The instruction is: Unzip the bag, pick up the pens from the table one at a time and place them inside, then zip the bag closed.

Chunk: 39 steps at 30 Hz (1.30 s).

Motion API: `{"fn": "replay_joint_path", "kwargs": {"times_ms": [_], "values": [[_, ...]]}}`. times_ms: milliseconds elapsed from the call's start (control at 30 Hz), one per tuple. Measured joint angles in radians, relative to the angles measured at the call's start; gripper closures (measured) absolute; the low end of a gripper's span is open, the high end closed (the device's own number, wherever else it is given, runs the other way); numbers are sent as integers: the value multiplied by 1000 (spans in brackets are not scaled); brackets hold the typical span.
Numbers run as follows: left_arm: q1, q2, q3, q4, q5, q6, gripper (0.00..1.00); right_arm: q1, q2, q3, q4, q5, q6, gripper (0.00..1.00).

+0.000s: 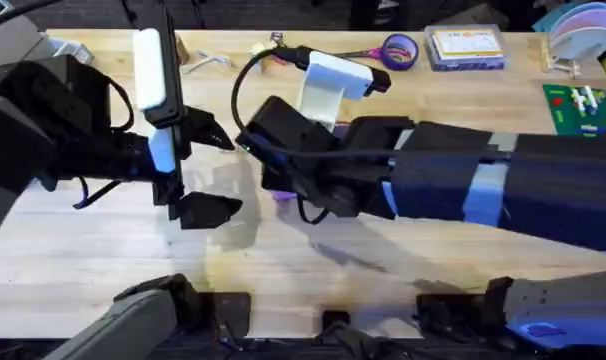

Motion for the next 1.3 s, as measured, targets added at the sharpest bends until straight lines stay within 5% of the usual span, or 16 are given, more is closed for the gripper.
{"fn": "replay_joint_path", "kwargs": {"times_ms": [333, 533, 1100, 1300], "values": [[0, 0, 0, 0, 0, 0, 7, 2, -21, -2, -5, -1, -31, 969], [0, 0, 0, 0, 0, 0, 7, 4, -168, -4, -4, -2, -91, 969], [0, 9, 0, 6, 4, 0, 8, 4, -170, -4, -14, -17, -132, 969], [0, 119, 3, 14, 69, 24, 7, 4, -170, -4, -14, -17, -136, 969]]}}
